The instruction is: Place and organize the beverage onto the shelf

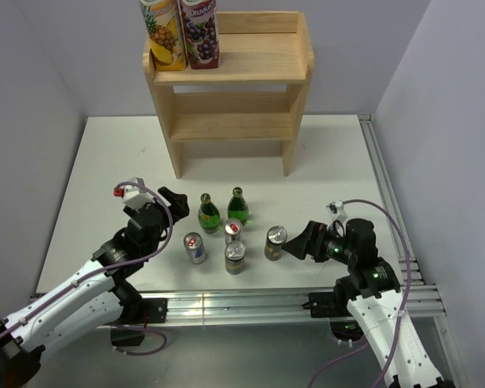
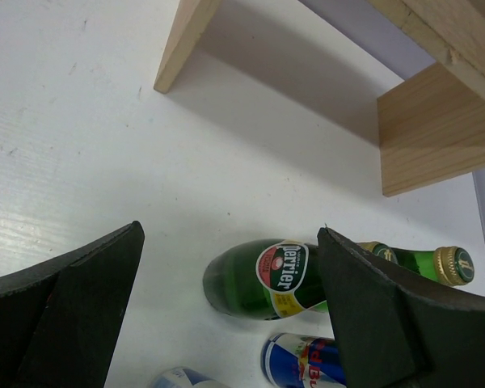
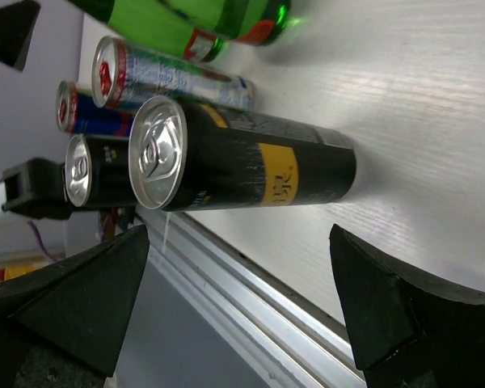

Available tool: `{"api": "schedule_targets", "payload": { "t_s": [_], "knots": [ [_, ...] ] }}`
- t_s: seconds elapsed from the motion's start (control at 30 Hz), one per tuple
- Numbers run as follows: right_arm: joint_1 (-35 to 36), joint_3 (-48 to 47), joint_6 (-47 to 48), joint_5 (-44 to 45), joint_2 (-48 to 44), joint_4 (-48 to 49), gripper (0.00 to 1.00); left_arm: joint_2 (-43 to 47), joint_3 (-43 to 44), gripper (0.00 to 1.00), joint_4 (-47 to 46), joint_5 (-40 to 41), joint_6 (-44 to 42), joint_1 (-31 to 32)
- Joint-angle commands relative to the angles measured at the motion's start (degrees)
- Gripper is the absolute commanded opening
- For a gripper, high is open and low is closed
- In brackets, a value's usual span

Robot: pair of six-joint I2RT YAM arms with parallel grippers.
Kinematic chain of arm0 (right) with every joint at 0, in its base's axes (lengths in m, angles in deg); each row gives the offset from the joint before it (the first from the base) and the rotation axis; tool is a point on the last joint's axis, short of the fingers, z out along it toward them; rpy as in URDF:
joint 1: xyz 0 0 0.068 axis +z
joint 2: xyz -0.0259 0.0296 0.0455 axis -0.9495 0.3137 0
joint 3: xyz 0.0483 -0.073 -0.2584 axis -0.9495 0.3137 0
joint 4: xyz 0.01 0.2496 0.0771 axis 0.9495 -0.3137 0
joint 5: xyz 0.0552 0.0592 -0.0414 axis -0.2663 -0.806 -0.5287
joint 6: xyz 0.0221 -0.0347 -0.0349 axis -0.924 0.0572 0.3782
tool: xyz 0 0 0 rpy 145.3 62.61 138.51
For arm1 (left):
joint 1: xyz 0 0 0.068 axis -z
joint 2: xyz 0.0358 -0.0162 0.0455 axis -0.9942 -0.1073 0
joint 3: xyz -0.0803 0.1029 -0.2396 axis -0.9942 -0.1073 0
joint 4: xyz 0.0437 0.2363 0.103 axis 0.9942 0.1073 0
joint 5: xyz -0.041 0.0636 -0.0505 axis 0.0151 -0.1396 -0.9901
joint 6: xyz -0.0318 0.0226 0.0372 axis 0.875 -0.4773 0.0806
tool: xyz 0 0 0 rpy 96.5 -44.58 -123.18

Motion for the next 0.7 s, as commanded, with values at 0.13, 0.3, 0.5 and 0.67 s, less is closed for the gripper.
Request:
{"api": "schedule_targets", "payload": {
  "t_s": [0.13,0.3,0.5,0.67],
  "knots": [
    [14.3,1.2,-3.9,4.5,3.6,11.0,1.00,-2.0,0.3,0.96,-2.6,6.5,1.2,3.9],
    [21.1,2.1,-4.9,10.8,5.9,14.2,1.00,-2.1,-0.2,0.96,-3.4,7.2,1.2,4.6],
    [21.4,2.3,-4.7,20.3,10.6,17.4,1.00,-1.8,-1.1,0.97,-3.9,7.6,0.9,4.7],
    [22.8,2.2,-4.9,26.6,14.1,20.7,1.00,-0.4,-2.5,0.97,-4.6,7.8,0.6,4.8]
  ]
}}
